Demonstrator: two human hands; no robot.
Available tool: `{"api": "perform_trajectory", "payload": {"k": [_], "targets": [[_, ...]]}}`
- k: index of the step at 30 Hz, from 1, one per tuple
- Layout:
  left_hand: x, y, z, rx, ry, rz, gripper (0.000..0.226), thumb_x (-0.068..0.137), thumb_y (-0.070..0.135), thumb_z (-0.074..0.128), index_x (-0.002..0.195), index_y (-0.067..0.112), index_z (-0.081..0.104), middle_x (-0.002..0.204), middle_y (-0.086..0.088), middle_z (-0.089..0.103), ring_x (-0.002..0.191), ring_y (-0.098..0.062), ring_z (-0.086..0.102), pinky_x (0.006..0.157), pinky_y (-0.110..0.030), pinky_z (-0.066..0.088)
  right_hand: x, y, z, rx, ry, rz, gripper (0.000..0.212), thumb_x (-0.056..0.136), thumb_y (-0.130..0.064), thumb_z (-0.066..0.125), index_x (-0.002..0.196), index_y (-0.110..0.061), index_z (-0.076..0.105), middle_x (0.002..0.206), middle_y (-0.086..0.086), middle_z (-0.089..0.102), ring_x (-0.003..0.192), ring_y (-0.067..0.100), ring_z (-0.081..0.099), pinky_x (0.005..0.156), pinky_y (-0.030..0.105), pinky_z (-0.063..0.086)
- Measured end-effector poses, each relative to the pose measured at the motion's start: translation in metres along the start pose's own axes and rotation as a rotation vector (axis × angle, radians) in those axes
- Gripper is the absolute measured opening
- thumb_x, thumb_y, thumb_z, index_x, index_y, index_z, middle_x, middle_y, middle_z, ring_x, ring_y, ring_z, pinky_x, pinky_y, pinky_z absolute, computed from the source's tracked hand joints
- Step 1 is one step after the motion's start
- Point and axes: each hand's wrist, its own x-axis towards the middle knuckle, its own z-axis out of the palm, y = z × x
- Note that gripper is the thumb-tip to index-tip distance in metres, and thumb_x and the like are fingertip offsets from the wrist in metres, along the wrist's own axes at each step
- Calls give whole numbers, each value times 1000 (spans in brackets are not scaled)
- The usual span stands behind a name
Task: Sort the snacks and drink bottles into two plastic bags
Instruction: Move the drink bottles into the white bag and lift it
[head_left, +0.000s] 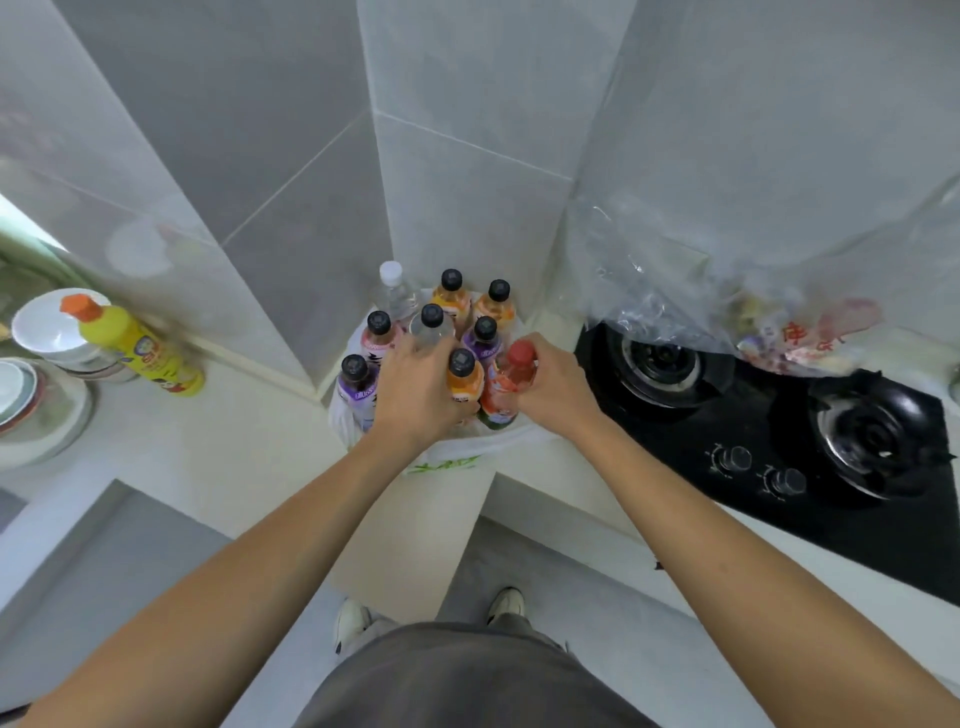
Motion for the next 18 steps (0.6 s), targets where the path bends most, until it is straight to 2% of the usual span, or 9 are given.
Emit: {"api": "perform_trajectory", "payload": {"k": [3, 5, 9, 12, 18], "targets": [[2, 2, 13, 123, -36, -15, 63, 59, 51, 84, 111, 25, 62, 102, 0, 73, 117, -30, 45, 84, -43, 34, 6, 14, 15, -10, -43, -8, 55, 63, -31, 90, 107, -27, 58, 103, -7, 69, 97, 18, 67, 89, 39, 55], [2, 3, 17, 199, -60, -26, 78, 54, 56, 84, 122, 25, 61, 109, -1, 73, 122, -28, 40, 88, -44, 34, 7, 21, 20, -23, -33, -11, 54, 61, -31, 91, 104, -28, 58, 101, -6, 68, 96, 18, 66, 86, 35, 53], [2, 6, 22, 324, -105, -59, 107, 53, 68, 81, 146, 24, 49, 123, -1, 71, 127, -25, 37, 90, -44, 31, 11, 28, 23, -20, -20, -22, 55, 60, -34, 90, 105, -29, 60, 103, -6, 67, 96, 18, 65, 89, 38, 54], [1, 4, 23, 342, -121, -74, 100, 56, 68, 82, 140, 22, 54, 128, -2, 68, 127, -27, 41, 89, -44, 33, 11, 28, 23, -28, -37, -36, 56, 61, -31, 91, 108, -26, 60, 104, -6, 66, 97, 18, 64, 89, 41, 54], [-2, -1, 24, 329, -118, -56, 86, 60, 64, 83, 130, 21, 59, 119, 1, 72, 120, -27, 45, 85, -44, 30, 5, 26, 29, -43, -5, -42, 57, 67, -28, 91, 112, -25, 57, 108, -5, 65, 100, 18, 61, 86, 37, 51]]}}
